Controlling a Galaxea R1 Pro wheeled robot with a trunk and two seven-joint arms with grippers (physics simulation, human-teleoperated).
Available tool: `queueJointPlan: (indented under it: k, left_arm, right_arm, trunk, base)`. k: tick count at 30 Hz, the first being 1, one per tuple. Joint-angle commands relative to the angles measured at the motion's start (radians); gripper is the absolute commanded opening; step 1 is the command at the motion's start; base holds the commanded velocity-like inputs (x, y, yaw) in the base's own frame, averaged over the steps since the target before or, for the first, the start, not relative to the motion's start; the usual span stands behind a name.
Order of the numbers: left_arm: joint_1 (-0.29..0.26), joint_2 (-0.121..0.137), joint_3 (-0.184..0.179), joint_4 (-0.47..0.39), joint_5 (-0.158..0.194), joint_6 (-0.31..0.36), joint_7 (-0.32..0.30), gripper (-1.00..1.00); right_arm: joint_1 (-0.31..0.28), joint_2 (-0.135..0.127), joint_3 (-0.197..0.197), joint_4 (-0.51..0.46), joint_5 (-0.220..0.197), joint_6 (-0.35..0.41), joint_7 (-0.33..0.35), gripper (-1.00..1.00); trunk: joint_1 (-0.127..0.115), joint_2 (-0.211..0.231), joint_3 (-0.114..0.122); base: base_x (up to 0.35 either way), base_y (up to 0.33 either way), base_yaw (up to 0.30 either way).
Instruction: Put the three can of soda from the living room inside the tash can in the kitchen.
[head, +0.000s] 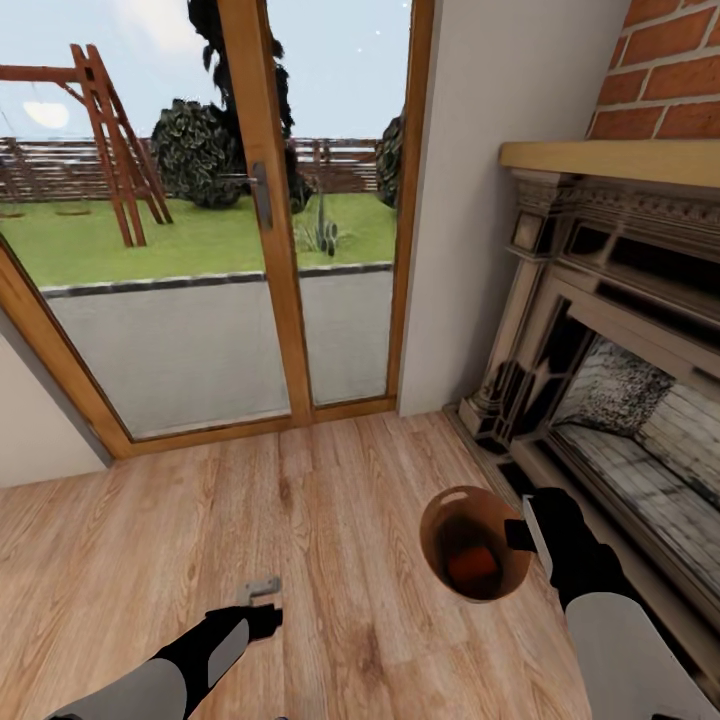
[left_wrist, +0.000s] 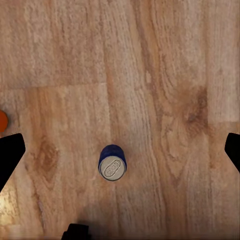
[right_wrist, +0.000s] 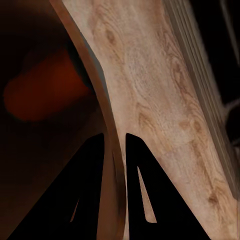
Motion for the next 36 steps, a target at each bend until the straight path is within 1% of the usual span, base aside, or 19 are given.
queueJointPlan:
  k: [1,8,13,26,36]
  left_arm:
    - [0.000,0.000,0.000,0.000,0.000,0.008,0.000,1.00]
    - [0.000,0.001,0.005,0.000,0.004,0.078,0.000,1.00]
    - [0.000,0.001,0.006,0.000,0.005,0.106,0.000,1.00]
    - [0.000,0.000,0.005,0.000,0.005,0.123,-0.003,1.00]
    - [0.000,0.000,0.004,0.000,0.005,0.124,-0.003,1.00]
  right_arm:
    - [0.000,0.001,0.000,-0.003,-0.013,0.000,0.004,-1.00]
    - [0.000,0.008,0.002,-0.016,-0.013,0.000,0.005,-1.00]
    - [0.000,0.009,0.002,-0.017,-0.014,0.000,0.005,-1.00]
    - [-0.001,0.010,0.003,-0.017,-0.018,0.000,0.005,-1.00]
    - [-0.001,0.007,0.003,-0.017,-0.019,0.000,0.005,-1.00]
  trunk:
    - [0.000,0.000,0.000]
    - [0.000,0.000,0.000]
    - [0.000,0.000,0.000]
    - [0.000,0.000,-0.001]
    - [0.000,0.000,-0.014]
  base:
    - [0.000,0.000,0.000]
    - [0.000,0.000,0.000]
    - [0.000,0.000,0.000]
    - [0.000,0.000,0.000]
    - [0.000,0.000,0.000]
